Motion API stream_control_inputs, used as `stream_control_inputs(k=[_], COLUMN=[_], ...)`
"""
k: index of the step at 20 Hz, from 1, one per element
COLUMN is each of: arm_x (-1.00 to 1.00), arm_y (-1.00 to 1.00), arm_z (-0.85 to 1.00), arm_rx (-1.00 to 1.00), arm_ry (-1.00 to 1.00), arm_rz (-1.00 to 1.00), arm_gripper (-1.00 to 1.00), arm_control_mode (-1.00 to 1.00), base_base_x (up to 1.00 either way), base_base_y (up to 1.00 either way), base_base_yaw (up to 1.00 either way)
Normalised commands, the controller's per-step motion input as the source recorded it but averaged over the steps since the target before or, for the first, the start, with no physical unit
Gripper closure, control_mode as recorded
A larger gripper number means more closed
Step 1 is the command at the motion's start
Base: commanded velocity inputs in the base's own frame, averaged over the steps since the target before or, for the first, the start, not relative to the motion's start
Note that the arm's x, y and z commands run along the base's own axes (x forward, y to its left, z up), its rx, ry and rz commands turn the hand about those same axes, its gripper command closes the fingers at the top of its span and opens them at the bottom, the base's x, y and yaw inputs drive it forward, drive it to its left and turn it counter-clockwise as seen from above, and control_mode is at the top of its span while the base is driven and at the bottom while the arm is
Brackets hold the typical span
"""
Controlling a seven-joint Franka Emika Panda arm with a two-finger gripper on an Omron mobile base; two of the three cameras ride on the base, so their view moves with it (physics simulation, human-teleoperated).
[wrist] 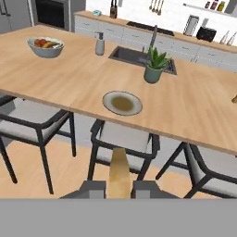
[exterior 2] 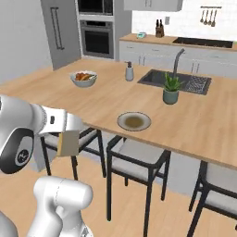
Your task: Start the toaster. Once the lever pops up, take the bread to the plate on the dining counter.
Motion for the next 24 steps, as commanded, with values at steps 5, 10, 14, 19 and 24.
stream_control_inputs(k=[5, 10, 14, 19, 24], arm_x=[0.0, 0.0, 0.0, 0.45, 0.41], arm_y=[0.0, 0.0, 0.0, 0.26, -0.16], arm_z=[0.0, 0.0, 0.0, -0.22, -0.01], arm_rx=[0.0, 0.0, 0.0, 0.15, 0.3], arm_ry=[0.0, 0.0, 0.0, -0.26, -0.05], arm_rz=[0.0, 0.0, 0.0, -0.48, -0.19], arm_gripper=[1.0, 1.0, 1.0, 1.0, 1.0], arm_control_mode=[1.0, 1.0, 1.0, -1.0, -1.0], base_base_x=[0.64, 0.7, 0.61, 0.0, 0.0], base_base_y=[0.47, 0.38, 0.46, 0.0, 0.0], base_base_yaw=[-0.57, -0.56, -0.55, 0.0, 0.0])
